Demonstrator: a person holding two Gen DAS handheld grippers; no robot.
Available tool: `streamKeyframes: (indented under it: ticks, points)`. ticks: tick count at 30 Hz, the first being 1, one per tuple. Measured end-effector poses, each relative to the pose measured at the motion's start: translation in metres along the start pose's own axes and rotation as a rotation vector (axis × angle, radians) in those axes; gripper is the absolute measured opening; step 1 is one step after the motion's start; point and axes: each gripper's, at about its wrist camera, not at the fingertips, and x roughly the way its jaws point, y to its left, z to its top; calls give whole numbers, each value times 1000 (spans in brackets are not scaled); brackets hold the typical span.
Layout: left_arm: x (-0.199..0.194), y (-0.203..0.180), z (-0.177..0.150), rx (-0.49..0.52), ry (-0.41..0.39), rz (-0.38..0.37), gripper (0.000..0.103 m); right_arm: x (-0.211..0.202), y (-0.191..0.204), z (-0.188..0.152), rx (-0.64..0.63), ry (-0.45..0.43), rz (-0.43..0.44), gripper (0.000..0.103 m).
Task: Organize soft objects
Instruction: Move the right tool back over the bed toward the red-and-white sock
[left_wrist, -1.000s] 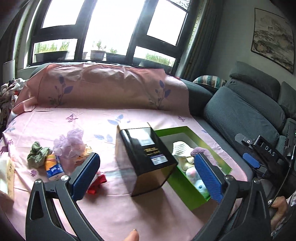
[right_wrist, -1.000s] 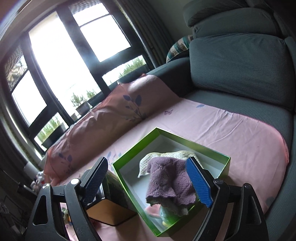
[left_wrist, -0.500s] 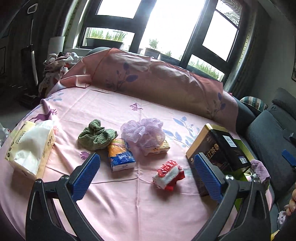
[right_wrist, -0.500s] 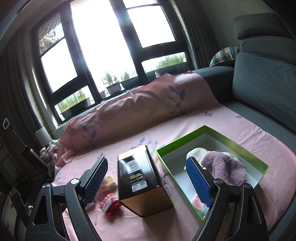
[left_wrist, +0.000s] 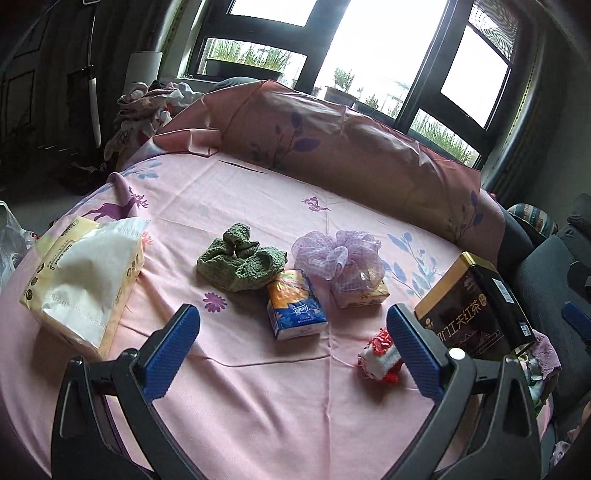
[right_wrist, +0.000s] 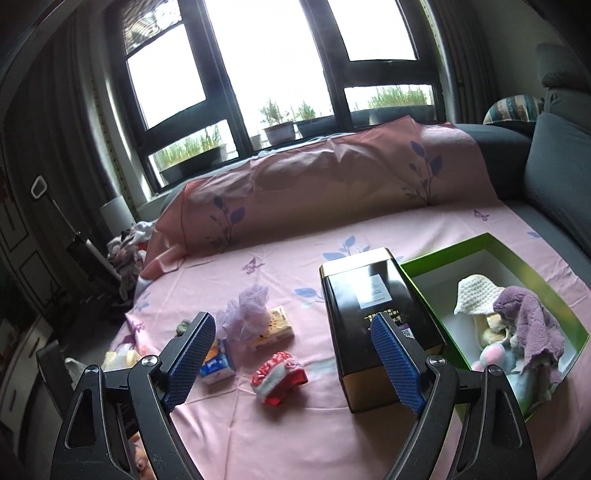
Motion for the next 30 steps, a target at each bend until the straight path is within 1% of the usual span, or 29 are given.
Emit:
streamKeyframes:
  ticks: [6, 13, 17, 21, 27, 30]
  points:
    - [2, 6, 2, -13, 18, 2, 100, 10, 13, -5, -31, 38, 15, 87]
    - [6, 17, 5, -52, 52, 20, 100, 21, 21, -8, -42, 75, 30, 87]
    - [9, 18, 5, -35, 65, 47, 100, 27, 25, -11, -43, 105, 40, 87]
    - [10, 19, 4, -28, 77, 59, 100, 36, 30, -16, -57, 155, 47, 87]
    - [14, 24, 4, -32, 109, 76, 100, 44, 45, -24, -101, 188, 57, 87]
    - [14, 27, 5, -33, 108, 98, 100, 49, 50, -27, -110, 211, 68, 87]
